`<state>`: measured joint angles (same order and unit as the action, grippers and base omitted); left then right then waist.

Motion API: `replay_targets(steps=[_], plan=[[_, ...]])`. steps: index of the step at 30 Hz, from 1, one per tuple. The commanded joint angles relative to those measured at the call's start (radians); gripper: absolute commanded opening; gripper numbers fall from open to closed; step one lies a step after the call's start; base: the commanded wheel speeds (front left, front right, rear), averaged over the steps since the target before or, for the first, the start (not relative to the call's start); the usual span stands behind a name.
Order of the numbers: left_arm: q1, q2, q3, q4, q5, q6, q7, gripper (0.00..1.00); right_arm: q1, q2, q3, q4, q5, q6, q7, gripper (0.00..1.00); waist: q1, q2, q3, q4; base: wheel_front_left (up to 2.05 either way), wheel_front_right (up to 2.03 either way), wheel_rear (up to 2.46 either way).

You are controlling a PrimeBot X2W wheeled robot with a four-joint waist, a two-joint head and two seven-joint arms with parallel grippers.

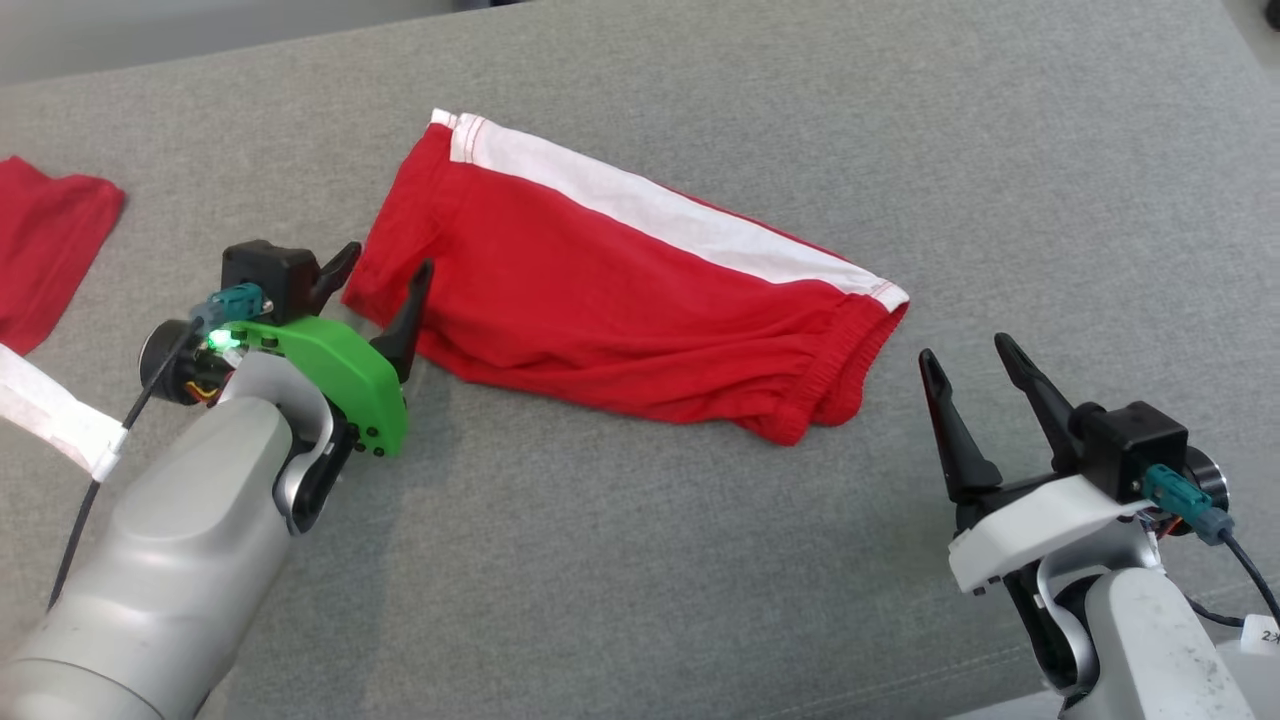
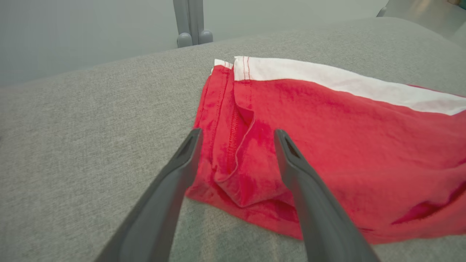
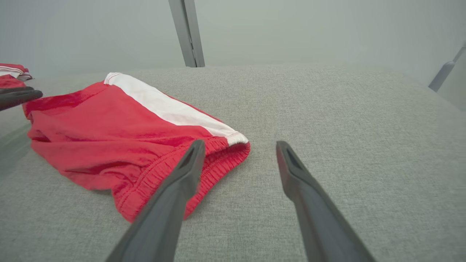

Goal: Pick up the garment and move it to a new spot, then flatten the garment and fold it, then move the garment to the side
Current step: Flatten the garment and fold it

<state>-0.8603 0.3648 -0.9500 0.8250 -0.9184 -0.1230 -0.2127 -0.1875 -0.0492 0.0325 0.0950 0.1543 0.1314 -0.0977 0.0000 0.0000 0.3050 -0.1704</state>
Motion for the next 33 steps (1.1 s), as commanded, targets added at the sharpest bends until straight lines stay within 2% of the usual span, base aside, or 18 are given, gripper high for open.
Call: replay_targets(steps=[1,8,17,18,20,21,33], plan=[[0.013,-0.004,0.005,0.013,-0.007,0.004,0.005,1.00,0.015,-0.003,-0.005,-0.017,-0.006,-0.001,0.009,1.00,0.0000,0.0000,-0.005,-0.017,0.00,0.00,0.00],[-0.013,-0.009,0.031,0.092,-0.050,0.010,0.025,1.00,0.031,-0.002,0.002,-0.082,-0.007,-0.001,0.031,1.00,0.0000,0.0000,0.018,-0.049,0.00,0.00,0.00],[-0.015,-0.020,0.032,0.173,-0.065,0.011,0.046,1.00,0.031,-0.003,0.013,-0.088,-0.002,-0.001,0.020,1.00,0.0000,0.0000,0.025,-0.057,0.00,0.00,0.00],[-0.013,-0.022,0.028,0.175,-0.065,0.010,0.051,0.76,0.031,-0.003,0.013,-0.086,-0.002,-0.001,0.019,1.00,0.0000,0.0000,0.024,-0.056,0.00,0.00,0.00],[-0.010,-0.029,0.020,0.174,-0.066,0.006,0.055,0.10,0.030,-0.003,0.013,-0.084,-0.001,-0.001,0.016,1.00,0.0000,0.0000,0.021,-0.052,0.00,0.00,0.00],[-0.007,-0.033,0.016,0.170,-0.067,0.002,0.057,0.00,0.028,-0.003,0.013,-0.083,0.000,-0.001,0.014,1.00,0.0000,0.0000,0.018,-0.050,0.00,0.00,0.00],[0.060,-0.055,0.016,0.103,-0.083,-0.006,-0.029,0.00,0.031,-0.003,-0.020,-0.073,-0.010,-0.001,0.006,1.00,0.0000,0.0000,-0.061,0.008,0.00,0.00,0.00]])
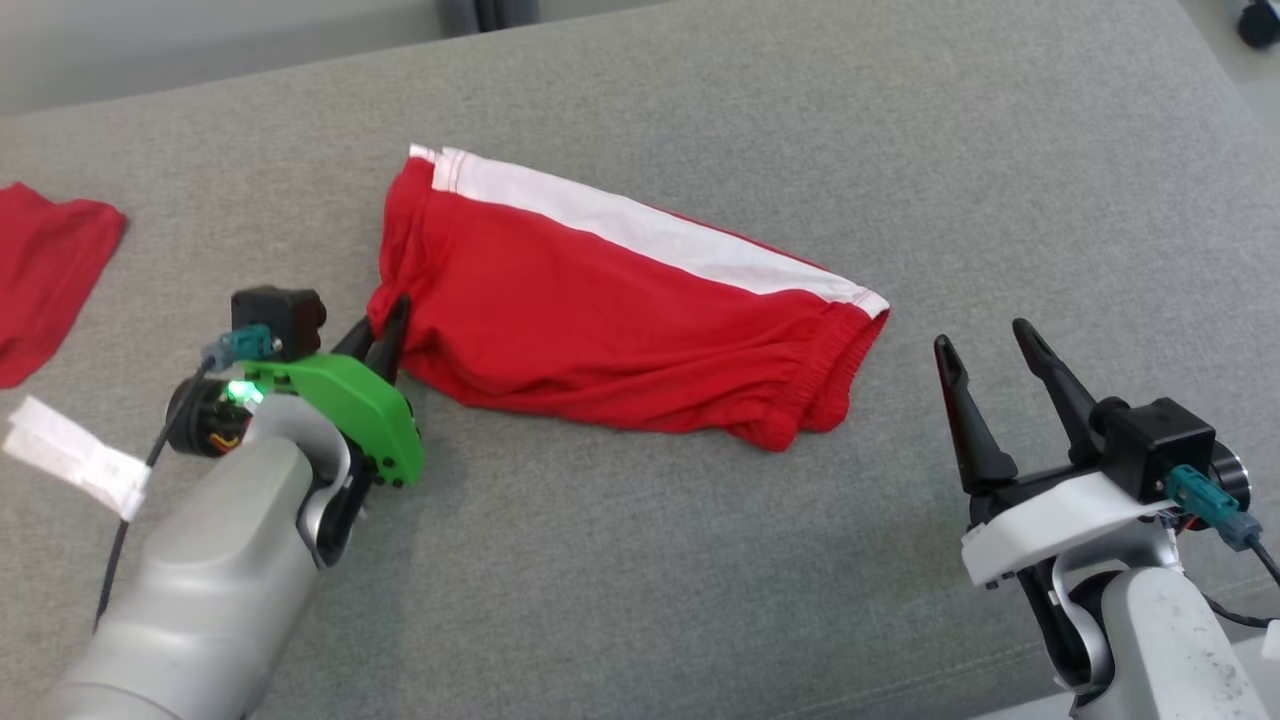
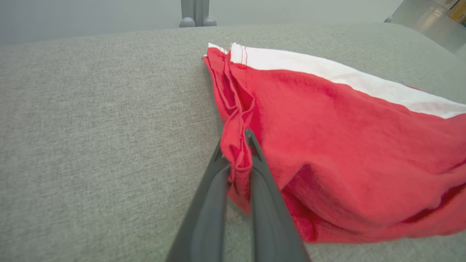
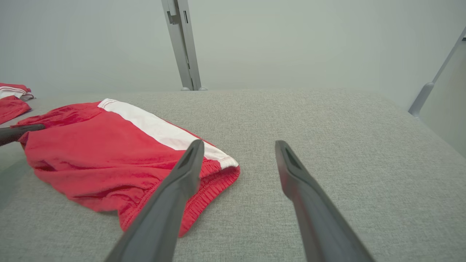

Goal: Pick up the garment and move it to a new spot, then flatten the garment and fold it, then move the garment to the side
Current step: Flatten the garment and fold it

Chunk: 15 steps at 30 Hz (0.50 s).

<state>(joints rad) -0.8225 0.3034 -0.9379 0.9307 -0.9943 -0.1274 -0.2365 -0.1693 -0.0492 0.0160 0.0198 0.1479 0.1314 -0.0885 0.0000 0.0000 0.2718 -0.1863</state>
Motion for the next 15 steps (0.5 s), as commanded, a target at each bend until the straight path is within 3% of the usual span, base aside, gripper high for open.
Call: replay_targets(steps=[1,6,15], plan=[[0.038,0.006,0.007,-0.012,-0.007,-0.002,-0.012,0.00,0.017,-0.003,-0.010,0.002,-0.005,-0.001,-0.002,1.00,0.0000,0.0000,-0.037,0.033,0.00,0.00,0.00],[0.143,0.012,0.048,-0.091,0.004,0.013,-0.030,0.00,0.031,-0.003,-0.036,0.010,-0.012,-0.001,0.007,1.00,0.0000,0.0000,-0.087,0.081,0.00,0.00,0.00],[0.414,-0.006,0.255,-0.356,0.080,0.098,-0.029,0.00,0.054,-0.003,-0.051,0.038,-0.005,-0.001,0.016,1.00,0.0000,0.0000,-0.145,0.134,0.00,0.00,0.00]])
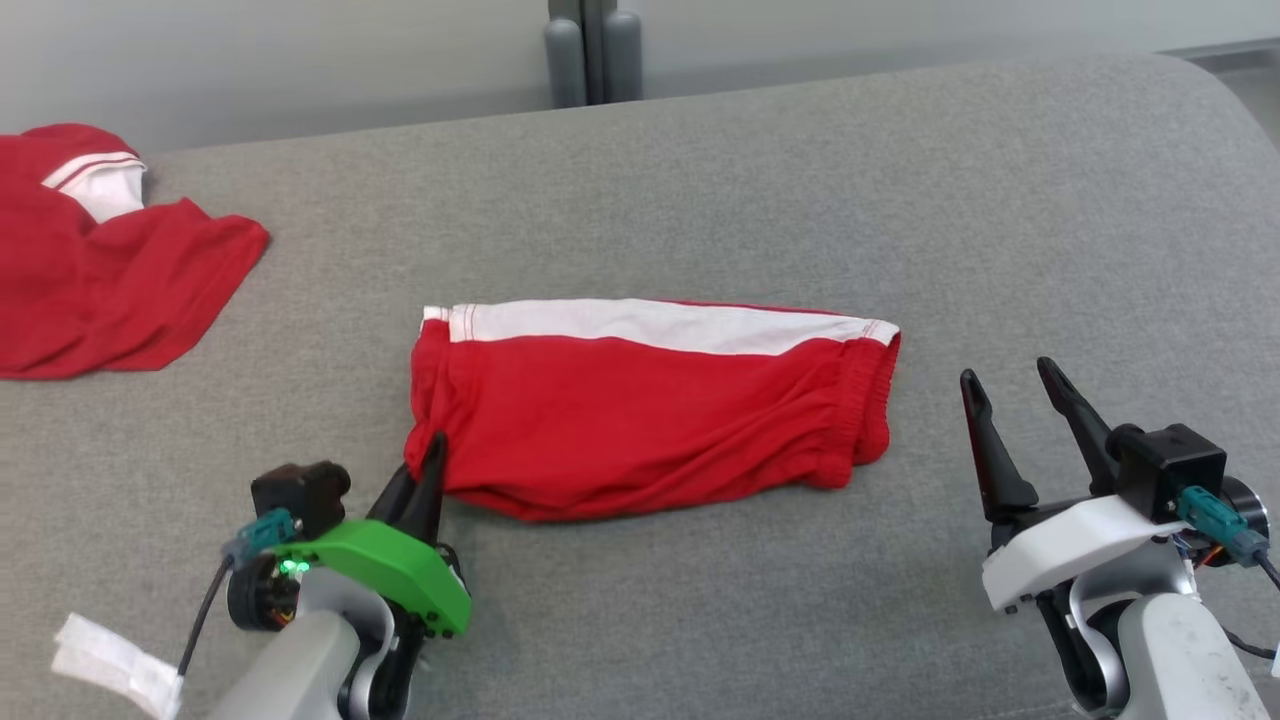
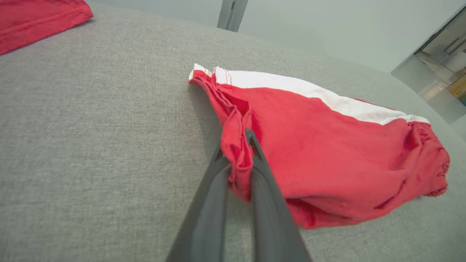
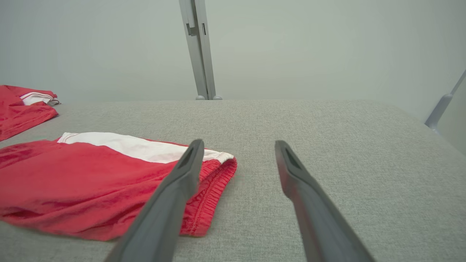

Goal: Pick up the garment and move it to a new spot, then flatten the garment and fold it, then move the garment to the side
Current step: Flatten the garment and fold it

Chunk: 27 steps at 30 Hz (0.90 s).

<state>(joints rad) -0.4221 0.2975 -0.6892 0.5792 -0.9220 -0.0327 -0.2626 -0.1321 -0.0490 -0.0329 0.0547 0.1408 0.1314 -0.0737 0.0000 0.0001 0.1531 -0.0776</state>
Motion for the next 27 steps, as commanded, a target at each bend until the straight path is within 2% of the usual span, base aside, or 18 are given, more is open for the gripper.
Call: replay_targets(steps=[1,6,11,12,13,22,27], plan=[[0.051,-0.008,0.029,-0.033,0.015,0.009,-0.002,0.00,0.017,-0.003,-0.002,0.007,0.003,-0.002,0.000,1.00,0.0000,-0.0001,-0.030,0.028,0.00,0.00,0.00],[0.166,-0.036,0.101,-0.115,0.045,0.025,-0.002,0.00,0.019,-0.003,0.000,0.028,0.006,-0.002,-0.002,1.00,0.0000,-0.0001,-0.041,0.030,0.00,0.00,0.00],[0.219,-0.058,0.137,-0.124,0.071,0.023,-0.002,0.01,0.015,-0.003,-0.003,0.052,0.006,-0.002,0.000,1.00,0.0000,-0.0001,-0.045,0.024,0.00,0.00,0.00],[0.223,-0.062,0.144,-0.124,0.075,0.019,-0.002,0.24,0.013,-0.003,-0.003,0.057,0.006,-0.002,0.000,1.00,0.0000,-0.0001,-0.045,0.023,0.00,0.00,0.00],[0.226,-0.064,0.158,-0.131,0.087,0.018,-0.002,1.00,0.009,-0.003,-0.002,0.063,0.007,-0.002,0.001,1.00,0.0000,-0.0001,-0.044,0.022,0.00,0.00,0.00],[0.267,-0.084,0.308,-0.222,0.242,-0.008,-0.002,1.00,-0.034,-0.003,0.007,0.128,0.009,-0.002,0.014,1.00,0.0000,-0.0001,-0.055,0.044,0.00,0.00,0.00],[0.303,-0.115,0.379,-0.278,0.335,-0.030,-0.002,1.00,-0.086,-0.003,0.035,0.191,0.026,-0.002,0.040,1.00,0.0000,-0.0001,-0.061,0.065,0.00,0.00,0.00]])
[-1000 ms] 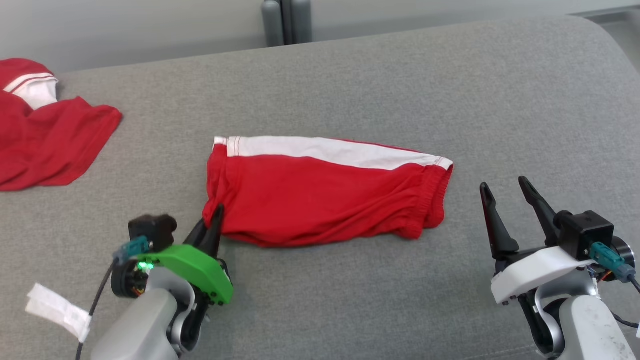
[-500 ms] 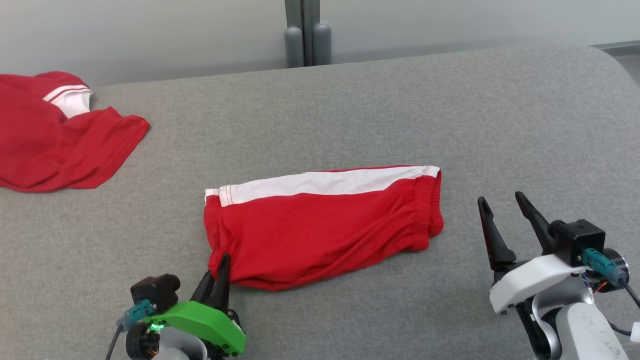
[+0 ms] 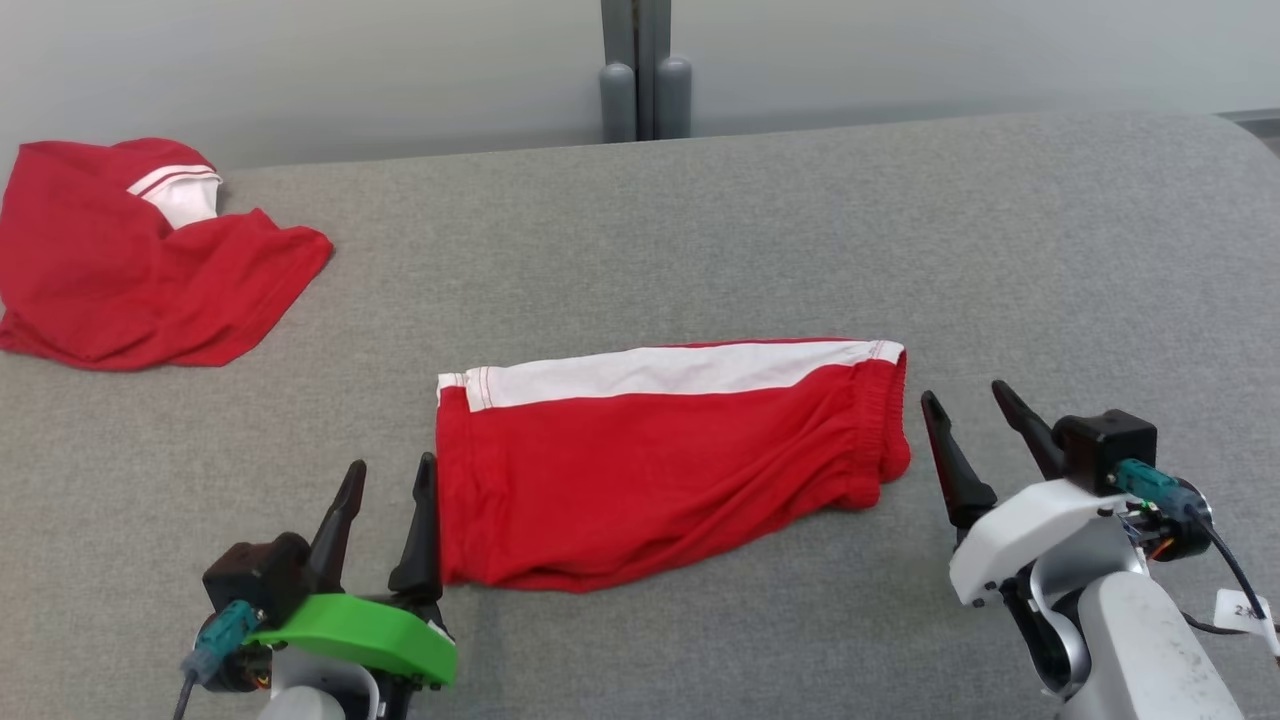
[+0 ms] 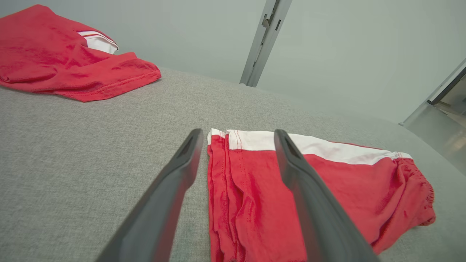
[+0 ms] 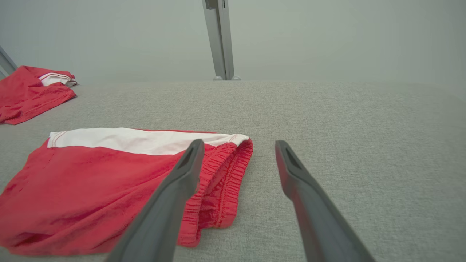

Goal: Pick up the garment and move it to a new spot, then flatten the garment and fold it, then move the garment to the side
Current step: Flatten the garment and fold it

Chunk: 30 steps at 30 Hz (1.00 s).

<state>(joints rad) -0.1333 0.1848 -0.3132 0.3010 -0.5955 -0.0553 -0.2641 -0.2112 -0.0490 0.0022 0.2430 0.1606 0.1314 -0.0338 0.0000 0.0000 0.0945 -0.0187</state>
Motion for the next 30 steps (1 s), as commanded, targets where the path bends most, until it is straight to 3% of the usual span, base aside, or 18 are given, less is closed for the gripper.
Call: replay_targets(steps=[1,17,24,25,26,27,28,30], plan=[[0.021,-0.009,0.013,-0.005,0.024,-0.011,0.000,1.00,-0.022,-0.003,0.007,0.023,0.007,-0.002,0.008,1.00,0.0000,0.0000,-0.003,0.010,0.00,0.00,0.00],[0.052,-0.089,0.101,0.003,0.135,-0.063,0.000,1.00,-0.174,-0.003,0.009,0.447,-0.032,-0.002,0.037,1.00,0.0000,0.0000,0.013,0.093,0.00,0.00,0.00],[0.056,-0.102,0.120,0.013,0.152,-0.071,0.000,1.00,-0.206,-0.001,0.086,0.570,0.046,-0.001,0.011,1.00,0.0000,0.0000,0.006,0.108,0.00,0.00,0.00],[0.058,-0.103,0.122,0.014,0.152,-0.072,0.000,1.00,-0.212,-0.001,0.101,0.578,0.057,-0.001,0.007,0.69,0.0000,0.0000,0.004,0.108,0.00,0.00,0.00],[0.059,-0.105,0.123,0.015,0.157,-0.073,0.000,1.00,-0.222,-0.001,0.119,0.588,0.070,-0.001,0.000,0.46,0.0000,0.0000,0.003,0.108,0.00,0.00,0.00],[0.060,-0.107,0.123,0.015,0.158,-0.074,0.000,1.00,-0.229,-0.001,0.132,0.596,0.082,-0.001,-0.002,0.32,0.0000,0.0000,0.001,0.108,0.00,0.00,0.00],[0.060,-0.109,0.122,0.016,0.159,-0.075,0.000,1.00,-0.238,-0.001,0.147,0.608,0.094,-0.001,-0.007,0.29,0.0000,0.0000,-0.001,0.108,0.00,0.00,0.00],[0.060,-0.113,0.116,0.017,0.163,-0.076,0.000,1.00,-0.253,-0.002,0.170,0.628,0.111,-0.001,-0.013,0.07,0.0000,0.0000,-0.004,0.108,0.00,0.00,0.00]])
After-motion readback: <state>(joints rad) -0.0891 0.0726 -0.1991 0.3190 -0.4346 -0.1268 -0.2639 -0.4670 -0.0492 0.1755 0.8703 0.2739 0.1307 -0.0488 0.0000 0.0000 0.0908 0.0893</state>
